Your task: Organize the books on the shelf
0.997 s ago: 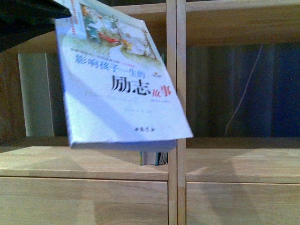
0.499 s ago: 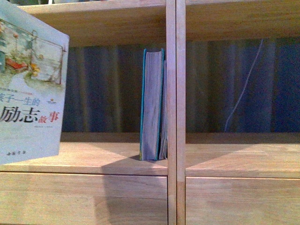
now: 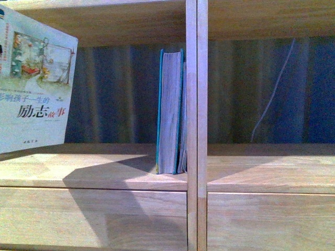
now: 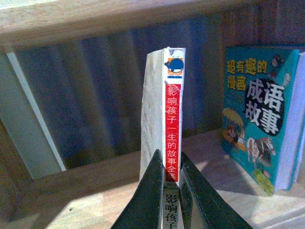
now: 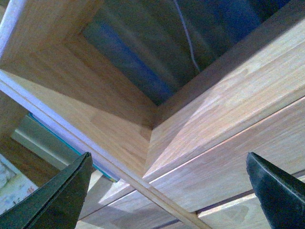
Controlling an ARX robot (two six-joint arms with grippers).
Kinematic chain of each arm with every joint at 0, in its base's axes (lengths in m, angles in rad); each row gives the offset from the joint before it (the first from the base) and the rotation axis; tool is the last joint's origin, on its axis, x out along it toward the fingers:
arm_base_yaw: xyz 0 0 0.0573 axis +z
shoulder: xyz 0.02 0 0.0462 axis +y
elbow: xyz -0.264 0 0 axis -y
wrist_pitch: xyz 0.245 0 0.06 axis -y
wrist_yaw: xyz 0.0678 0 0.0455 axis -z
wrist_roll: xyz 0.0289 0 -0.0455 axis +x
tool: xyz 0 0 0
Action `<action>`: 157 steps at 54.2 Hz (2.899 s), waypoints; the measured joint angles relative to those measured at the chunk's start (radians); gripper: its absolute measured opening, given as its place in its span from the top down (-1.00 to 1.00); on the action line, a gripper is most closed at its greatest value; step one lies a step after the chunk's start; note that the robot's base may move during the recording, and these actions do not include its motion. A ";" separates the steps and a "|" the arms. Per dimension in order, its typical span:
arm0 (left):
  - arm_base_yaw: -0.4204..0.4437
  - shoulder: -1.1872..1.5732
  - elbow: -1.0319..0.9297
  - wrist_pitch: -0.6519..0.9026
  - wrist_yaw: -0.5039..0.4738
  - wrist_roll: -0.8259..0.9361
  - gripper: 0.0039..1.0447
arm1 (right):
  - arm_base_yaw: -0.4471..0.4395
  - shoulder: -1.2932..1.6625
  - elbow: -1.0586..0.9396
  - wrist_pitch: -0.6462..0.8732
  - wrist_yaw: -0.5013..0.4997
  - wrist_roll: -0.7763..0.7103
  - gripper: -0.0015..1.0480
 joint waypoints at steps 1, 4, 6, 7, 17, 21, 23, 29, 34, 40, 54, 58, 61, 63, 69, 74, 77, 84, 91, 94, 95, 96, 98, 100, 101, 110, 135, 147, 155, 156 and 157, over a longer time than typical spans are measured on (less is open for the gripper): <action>-0.003 0.010 0.006 0.006 -0.002 0.000 0.88 | 0.003 -0.002 0.000 -0.002 0.000 -0.001 -0.86; -0.020 0.055 0.029 0.039 -0.019 -0.007 0.88 | 0.011 -0.008 0.001 -0.010 0.003 -0.005 -0.86; -0.035 0.090 0.046 0.061 -0.028 -0.010 0.88 | 0.019 -0.011 0.004 -0.015 0.003 -0.006 -0.86; -0.039 0.098 0.051 0.067 -0.030 -0.010 0.88 | 0.021 -0.012 0.005 -0.016 0.004 -0.006 -0.86; -0.117 0.232 0.133 0.125 -0.070 -0.003 0.88 | 0.060 -0.026 0.042 -0.032 0.012 -0.025 -0.86; -0.149 0.285 0.174 0.145 -0.084 -0.002 0.88 | 0.082 -0.031 0.053 -0.038 0.015 -0.033 -0.86; -0.162 0.308 0.195 0.148 -0.093 0.001 0.88 | 0.092 -0.033 0.057 -0.043 0.016 -0.036 -0.86; -0.204 0.390 0.280 0.163 -0.128 0.003 0.88 | 0.122 -0.045 0.067 -0.064 0.022 -0.050 -0.86; -0.233 0.455 0.352 0.164 -0.159 0.002 0.88 | 0.135 -0.062 0.075 -0.077 0.021 -0.057 -0.86; -0.264 0.514 0.410 0.164 -0.193 -0.008 0.88 | 0.142 -0.069 0.080 -0.081 0.019 -0.058 -0.86; -0.354 0.582 0.431 0.175 -0.240 -0.036 0.88 | 0.179 -0.068 0.080 -0.074 0.034 -0.062 -0.86; -0.373 0.590 0.431 0.175 -0.253 -0.036 0.88 | 0.182 -0.075 0.082 -0.079 0.033 -0.064 -0.86; -0.385 0.594 0.429 0.175 -0.258 -0.036 0.88 | 0.179 -0.082 0.084 -0.082 0.033 -0.064 -0.86; -0.391 0.595 0.427 0.175 -0.259 -0.034 0.88 | 0.178 -0.085 0.086 -0.082 0.033 -0.063 -0.86; -0.405 0.595 0.422 0.169 -0.276 -0.021 0.88 | 0.177 -0.095 0.094 -0.086 0.032 -0.063 -0.86; -0.414 0.595 0.422 0.160 -0.286 -0.002 0.88 | 0.182 -0.111 0.099 -0.095 0.034 -0.063 -0.86; -0.416 0.595 0.422 0.155 -0.291 0.006 0.88 | 0.184 -0.118 0.103 -0.102 0.035 -0.063 -0.86; -0.423 0.597 0.417 0.143 -0.301 0.016 0.88 | 0.184 -0.128 0.109 -0.111 0.035 -0.063 -0.86; -0.428 0.597 0.410 0.129 -0.310 0.021 0.65 | 0.179 -0.128 0.110 -0.115 0.035 -0.063 -0.86; -0.429 0.597 0.405 0.121 -0.310 0.020 0.51 | 0.178 -0.128 0.110 -0.115 0.035 -0.063 -0.86; -0.430 0.599 0.401 0.121 -0.310 0.021 0.44 | 0.178 -0.128 0.110 -0.114 0.035 -0.063 -0.86; -0.430 0.601 0.397 0.122 -0.313 0.021 0.37 | 0.178 -0.128 0.110 -0.114 0.035 -0.063 -0.86; -0.432 0.603 0.391 0.123 -0.317 0.021 0.27 | 0.178 -0.128 0.110 -0.114 0.035 -0.063 -0.86; -0.434 0.604 0.388 0.124 -0.319 0.021 0.17 | 0.178 -0.128 0.110 -0.114 0.036 -0.063 -0.86; -0.434 0.605 0.386 0.124 -0.319 0.021 0.14 | 0.178 -0.128 0.110 -0.114 0.036 -0.063 -0.86; -0.440 0.605 0.375 0.125 -0.336 0.020 -0.34 | 0.178 -0.128 0.110 -0.113 0.038 -0.062 -0.86; -0.432 0.595 0.346 0.101 -0.376 0.016 -0.86 | 0.201 -0.128 0.110 -0.101 0.056 -0.060 -0.86; -0.426 0.537 0.259 0.097 -0.385 -0.024 -0.86 | 0.222 -0.128 0.110 -0.093 0.065 -0.060 -0.86; -0.425 0.438 0.159 0.103 -0.392 -0.035 -0.86 | 0.246 -0.128 0.110 -0.086 0.083 -0.060 -0.86; -0.424 0.419 0.143 0.104 -0.392 -0.040 -0.86 | 0.251 -0.128 0.110 -0.084 0.087 -0.060 -0.86; -0.423 0.401 0.127 0.104 -0.393 -0.042 -0.86 | 0.257 -0.128 0.110 -0.083 0.089 -0.060 -0.86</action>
